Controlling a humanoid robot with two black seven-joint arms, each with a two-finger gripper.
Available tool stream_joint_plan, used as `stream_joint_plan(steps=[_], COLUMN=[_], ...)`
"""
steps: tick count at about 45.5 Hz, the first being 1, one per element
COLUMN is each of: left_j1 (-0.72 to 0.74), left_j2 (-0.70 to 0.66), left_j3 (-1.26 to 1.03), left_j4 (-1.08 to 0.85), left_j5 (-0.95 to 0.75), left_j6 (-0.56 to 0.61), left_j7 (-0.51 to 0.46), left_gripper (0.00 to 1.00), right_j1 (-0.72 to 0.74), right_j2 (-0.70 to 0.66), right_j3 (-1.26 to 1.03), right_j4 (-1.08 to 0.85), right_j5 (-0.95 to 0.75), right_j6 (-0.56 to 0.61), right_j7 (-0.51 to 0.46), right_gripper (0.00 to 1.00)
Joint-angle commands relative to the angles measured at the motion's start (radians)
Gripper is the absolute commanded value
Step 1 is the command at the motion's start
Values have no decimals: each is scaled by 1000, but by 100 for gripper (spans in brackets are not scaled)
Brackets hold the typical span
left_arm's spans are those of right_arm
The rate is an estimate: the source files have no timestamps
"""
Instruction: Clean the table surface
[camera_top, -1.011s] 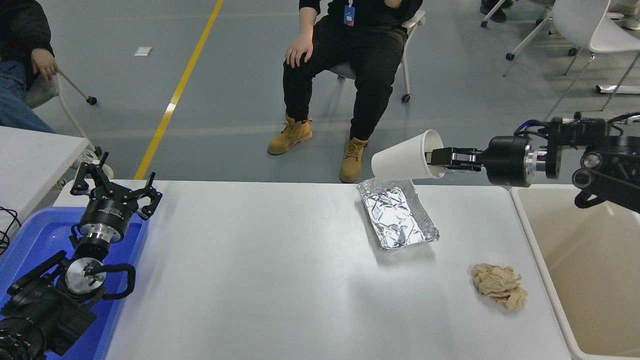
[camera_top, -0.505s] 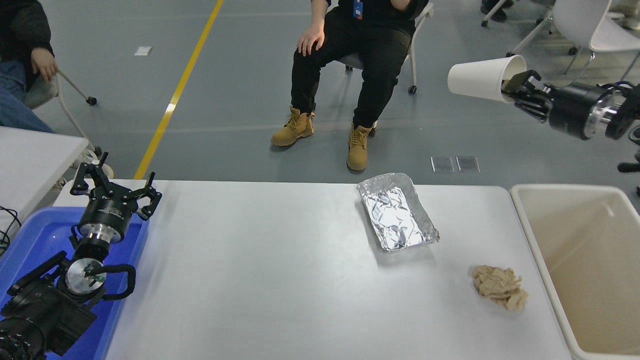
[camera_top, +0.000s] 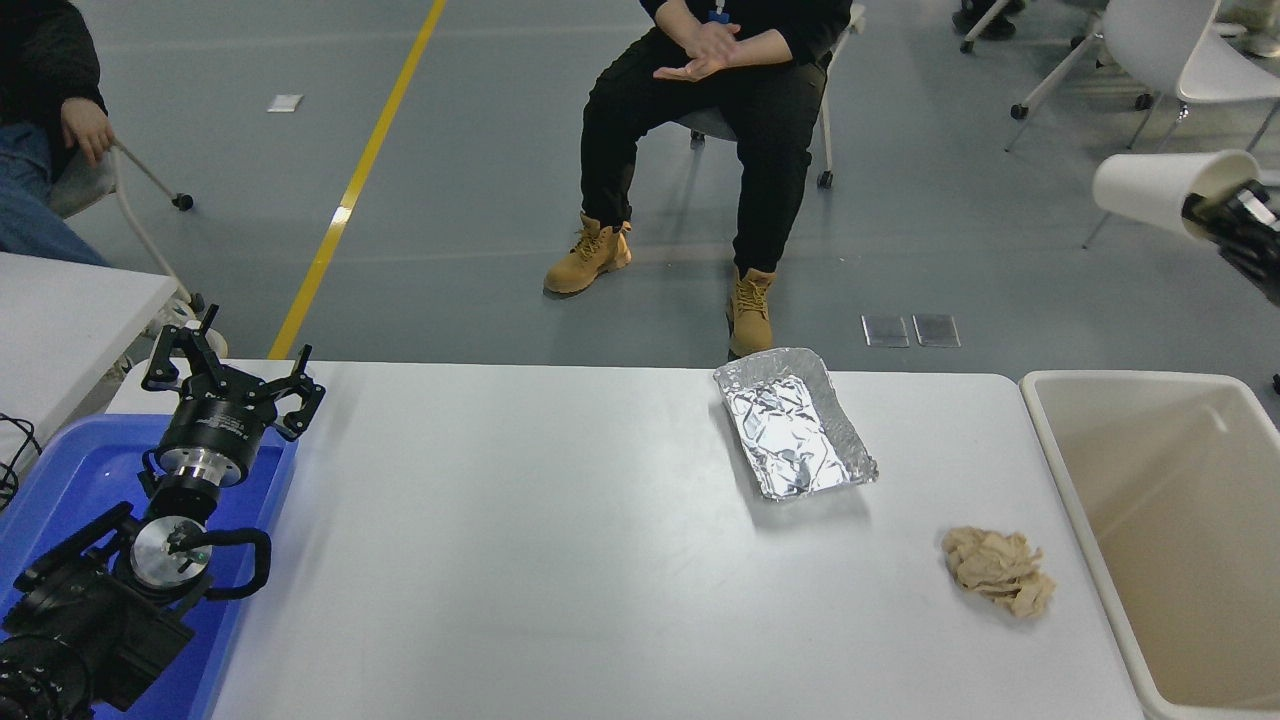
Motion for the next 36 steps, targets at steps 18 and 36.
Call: stream_joint_plan(steps=[18, 36], left_j1=[0, 0], left_j2=[0, 0], left_j3=[0, 0], left_j4=[1, 1], left_j5=[0, 0], left_j6=[0, 0], left_j7=[0, 0], left_gripper=[100, 100], right_j1=[-169, -221], right_j2=[2, 42], right_j3=[4, 1], right_j4=[-129, -128], right_j5=[25, 27], right_j6=[-9, -52], right_j7=[-303, -487], right_gripper=[0, 0])
